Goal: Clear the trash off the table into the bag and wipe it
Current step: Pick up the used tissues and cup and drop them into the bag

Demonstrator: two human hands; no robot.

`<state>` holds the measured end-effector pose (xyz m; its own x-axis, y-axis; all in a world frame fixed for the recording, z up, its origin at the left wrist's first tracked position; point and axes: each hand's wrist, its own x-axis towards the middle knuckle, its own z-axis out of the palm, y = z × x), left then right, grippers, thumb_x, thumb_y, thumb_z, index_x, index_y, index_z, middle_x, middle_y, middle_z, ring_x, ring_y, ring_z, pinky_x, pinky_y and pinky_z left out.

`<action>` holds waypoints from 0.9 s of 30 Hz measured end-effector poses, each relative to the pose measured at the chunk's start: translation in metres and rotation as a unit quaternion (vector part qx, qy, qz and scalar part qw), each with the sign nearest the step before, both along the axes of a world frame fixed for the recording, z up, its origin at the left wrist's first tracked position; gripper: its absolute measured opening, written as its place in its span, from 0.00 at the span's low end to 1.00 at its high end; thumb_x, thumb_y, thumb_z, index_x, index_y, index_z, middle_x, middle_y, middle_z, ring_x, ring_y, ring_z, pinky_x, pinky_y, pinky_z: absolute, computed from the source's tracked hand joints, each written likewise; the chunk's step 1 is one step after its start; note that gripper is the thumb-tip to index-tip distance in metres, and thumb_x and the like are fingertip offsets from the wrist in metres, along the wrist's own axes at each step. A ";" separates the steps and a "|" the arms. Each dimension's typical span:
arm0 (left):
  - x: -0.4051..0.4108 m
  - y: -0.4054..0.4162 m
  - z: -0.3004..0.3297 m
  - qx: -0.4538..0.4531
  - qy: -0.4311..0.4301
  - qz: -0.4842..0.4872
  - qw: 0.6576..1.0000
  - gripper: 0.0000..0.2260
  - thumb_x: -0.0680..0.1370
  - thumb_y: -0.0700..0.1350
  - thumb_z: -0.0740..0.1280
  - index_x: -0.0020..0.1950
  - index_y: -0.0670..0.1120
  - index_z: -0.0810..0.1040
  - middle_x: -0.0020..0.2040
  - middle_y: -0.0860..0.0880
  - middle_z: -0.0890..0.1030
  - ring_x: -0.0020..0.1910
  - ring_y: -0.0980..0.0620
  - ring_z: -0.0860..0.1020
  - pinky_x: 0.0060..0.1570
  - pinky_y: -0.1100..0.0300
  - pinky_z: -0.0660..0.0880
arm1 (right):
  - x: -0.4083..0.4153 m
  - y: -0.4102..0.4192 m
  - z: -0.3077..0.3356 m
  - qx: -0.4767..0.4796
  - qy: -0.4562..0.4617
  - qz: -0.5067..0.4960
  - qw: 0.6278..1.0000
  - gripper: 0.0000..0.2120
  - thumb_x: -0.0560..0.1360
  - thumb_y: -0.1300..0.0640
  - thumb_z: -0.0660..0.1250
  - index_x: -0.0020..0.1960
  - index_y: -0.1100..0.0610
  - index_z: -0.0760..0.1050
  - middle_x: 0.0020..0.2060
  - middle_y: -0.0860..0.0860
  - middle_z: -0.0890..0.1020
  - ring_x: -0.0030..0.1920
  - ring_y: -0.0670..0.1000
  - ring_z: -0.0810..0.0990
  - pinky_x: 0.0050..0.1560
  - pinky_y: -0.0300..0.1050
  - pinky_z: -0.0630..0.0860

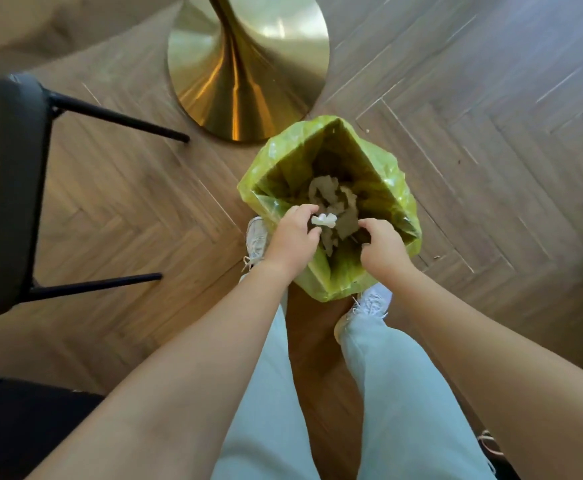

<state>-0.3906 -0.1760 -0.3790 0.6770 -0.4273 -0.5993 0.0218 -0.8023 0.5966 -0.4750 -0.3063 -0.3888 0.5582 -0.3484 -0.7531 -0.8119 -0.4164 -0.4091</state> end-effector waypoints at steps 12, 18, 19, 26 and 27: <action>-0.016 0.022 0.150 -0.045 -0.118 0.019 0.992 0.13 0.78 0.40 0.63 0.62 0.46 0.73 0.59 0.48 0.74 0.62 0.52 0.69 0.64 0.57 0.66 | 0.024 -0.010 0.144 -0.036 -0.153 0.104 0.982 0.22 0.77 0.68 0.53 0.69 0.57 0.66 0.66 0.54 0.69 0.66 0.55 0.66 0.63 0.45 0.65; -0.018 0.047 0.263 -0.127 -0.217 0.061 0.966 0.14 0.75 0.42 0.62 0.60 0.44 0.75 0.55 0.48 0.76 0.58 0.51 0.74 0.60 0.51 0.72 | 0.061 -0.006 0.255 -0.051 -0.308 0.157 0.937 0.16 0.77 0.65 0.58 0.63 0.59 0.72 0.59 0.55 0.74 0.60 0.56 0.72 0.61 0.50 0.70; -0.011 0.052 0.277 -0.137 -0.210 0.078 0.965 0.15 0.74 0.43 0.61 0.60 0.44 0.75 0.55 0.47 0.76 0.59 0.50 0.75 0.61 0.50 0.72 | 0.070 -0.004 0.272 -0.056 -0.338 0.157 0.926 0.15 0.76 0.66 0.58 0.61 0.59 0.74 0.57 0.56 0.75 0.58 0.56 0.73 0.59 0.50 0.72; 0.076 0.078 0.340 -0.123 -0.285 0.159 0.937 0.12 0.76 0.37 0.65 0.58 0.43 0.76 0.54 0.49 0.75 0.57 0.50 0.74 0.61 0.55 0.70 | 0.152 0.019 0.357 -0.099 -0.467 0.166 0.863 0.14 0.75 0.68 0.61 0.58 0.62 0.76 0.52 0.56 0.78 0.49 0.53 0.78 0.51 0.40 0.73; 0.093 0.081 0.344 -0.114 -0.302 0.154 0.934 0.12 0.76 0.37 0.65 0.58 0.42 0.76 0.53 0.50 0.75 0.56 0.50 0.73 0.61 0.56 0.70 | 0.165 0.022 0.362 -0.101 -0.472 0.172 0.859 0.14 0.74 0.68 0.61 0.58 0.62 0.76 0.52 0.56 0.78 0.50 0.53 0.78 0.52 0.41 0.74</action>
